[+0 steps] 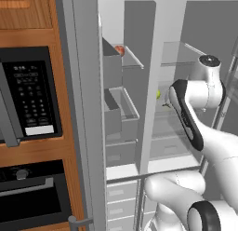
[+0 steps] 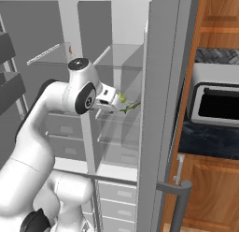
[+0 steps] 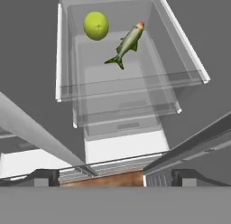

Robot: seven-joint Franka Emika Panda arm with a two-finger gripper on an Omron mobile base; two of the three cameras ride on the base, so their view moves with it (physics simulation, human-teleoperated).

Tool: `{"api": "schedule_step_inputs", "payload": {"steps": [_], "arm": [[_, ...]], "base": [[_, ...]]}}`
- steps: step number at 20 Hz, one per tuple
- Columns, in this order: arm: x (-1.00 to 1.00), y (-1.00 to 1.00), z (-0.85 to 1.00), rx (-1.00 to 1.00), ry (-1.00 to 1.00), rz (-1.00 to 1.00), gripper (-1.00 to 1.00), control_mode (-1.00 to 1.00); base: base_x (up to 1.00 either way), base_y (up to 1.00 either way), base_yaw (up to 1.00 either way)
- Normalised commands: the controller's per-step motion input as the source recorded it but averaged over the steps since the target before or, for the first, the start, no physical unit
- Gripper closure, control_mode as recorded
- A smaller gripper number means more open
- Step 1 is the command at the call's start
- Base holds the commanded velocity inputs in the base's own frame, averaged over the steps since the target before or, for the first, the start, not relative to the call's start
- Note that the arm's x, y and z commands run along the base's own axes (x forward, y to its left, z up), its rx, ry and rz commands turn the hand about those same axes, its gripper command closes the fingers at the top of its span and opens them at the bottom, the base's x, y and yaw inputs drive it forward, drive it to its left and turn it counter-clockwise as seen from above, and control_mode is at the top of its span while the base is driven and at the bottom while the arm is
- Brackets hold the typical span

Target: There's a fish in the fridge that needs to be moved to the freezer for freezing. Pick up the fish from the fridge, place it on any shelf in the freezer, and close the fridge and freezer doors when done.

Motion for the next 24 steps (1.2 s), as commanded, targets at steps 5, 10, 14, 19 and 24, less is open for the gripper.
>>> {"api": "schedule_step_inputs", "payload": {"steps": [5, 10, 14, 19, 24], "arm": [[0.47, -0.29, -0.09, 0.0, -0.02, -0.02, -1.0, -1.0], [0.44, -0.16, -0.19, 0.0, -0.01, 0.0, -1.0, -1.0], [0.38, -0.14, -0.32, 0.0, 0.0, 0.0, -1.0, -1.0], [0.37, -0.15, -0.27, 0.0, -0.1, 0.0, -1.0, -1.0], [0.42, -0.05, -0.35, 0.0, -0.04, 0.0, -1.0, -1.0]], "base": [[0.0, 0.0, 0.0], [0.0, 0.0, 0.0], [0.0, 0.0, 0.0], [0.0, 0.0, 0.0], [0.0, 0.0, 0.0]]}}
